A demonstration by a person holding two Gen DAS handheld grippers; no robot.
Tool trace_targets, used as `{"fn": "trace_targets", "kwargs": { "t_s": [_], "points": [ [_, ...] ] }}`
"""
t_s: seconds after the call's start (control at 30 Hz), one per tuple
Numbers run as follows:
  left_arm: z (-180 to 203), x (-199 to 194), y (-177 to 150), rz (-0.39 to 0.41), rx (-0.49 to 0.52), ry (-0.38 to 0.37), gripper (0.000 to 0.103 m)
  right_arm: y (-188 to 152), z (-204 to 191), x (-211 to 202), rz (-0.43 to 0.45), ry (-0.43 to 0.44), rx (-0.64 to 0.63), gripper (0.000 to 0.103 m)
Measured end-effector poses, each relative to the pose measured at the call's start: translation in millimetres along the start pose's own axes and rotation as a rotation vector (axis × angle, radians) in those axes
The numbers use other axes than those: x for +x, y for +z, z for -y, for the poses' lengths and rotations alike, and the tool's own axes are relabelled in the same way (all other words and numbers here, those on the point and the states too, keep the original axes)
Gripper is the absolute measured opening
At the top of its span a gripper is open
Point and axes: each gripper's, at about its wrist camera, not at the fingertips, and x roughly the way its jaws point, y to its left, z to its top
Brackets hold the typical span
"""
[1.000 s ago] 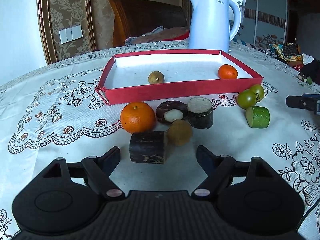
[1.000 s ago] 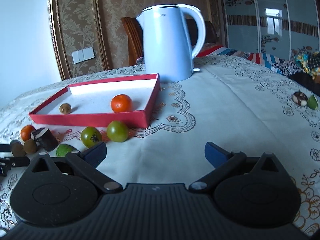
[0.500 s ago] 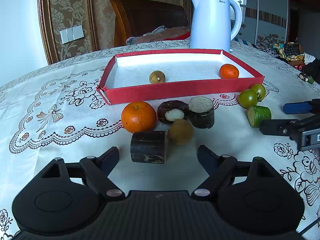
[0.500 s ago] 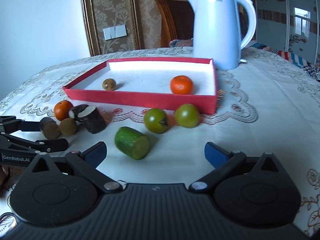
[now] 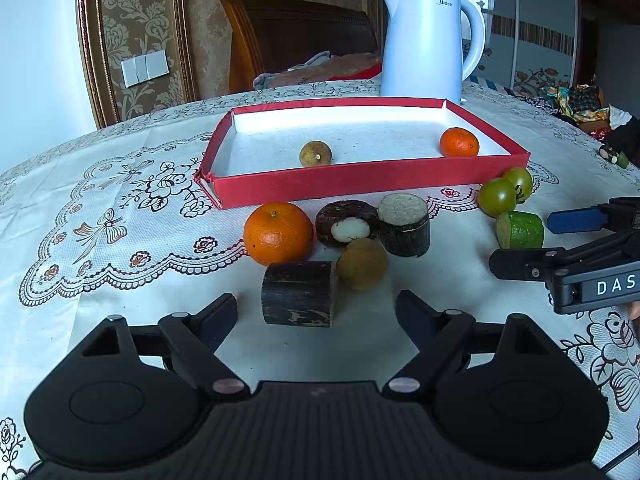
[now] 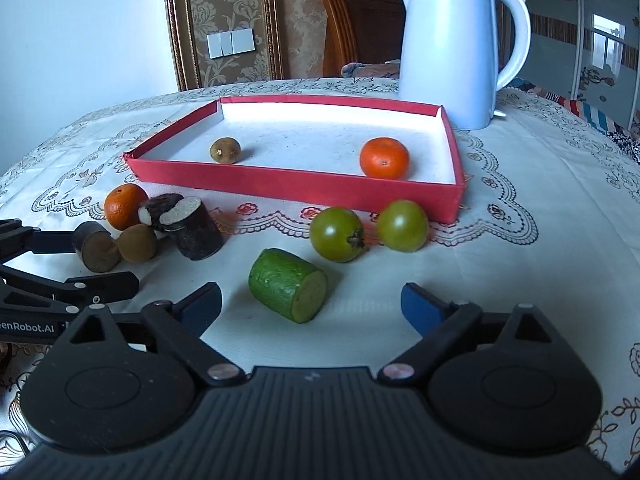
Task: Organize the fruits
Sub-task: 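Grasp the cucumber slice with the right gripper while the left grasps the dark cylinder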
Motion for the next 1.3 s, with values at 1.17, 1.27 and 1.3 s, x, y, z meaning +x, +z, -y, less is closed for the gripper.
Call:
{"fn": "trace_targets", "kwargs": {
  "t_s": [1.17,1.27,1.3],
  "points": [
    [-4.6,-3.7,-0.1,0.016,-0.028,-0.009,0.075,2.3,-8.6,3.6,0.021,0.007,-0.02,0.055],
    [-4.6,-4.7,-0.4,0.02,-0.032,-0.009,0.066,2.4,-8.0,3.5,0.021,0.008,-0.019,0.055],
    [-4.6,-4.7,-0.5,0.02,-0.034,-0.009,0.066,2.5,-7.6,3.5,0.021,0.009,-0.019,0.055]
  ]
}}
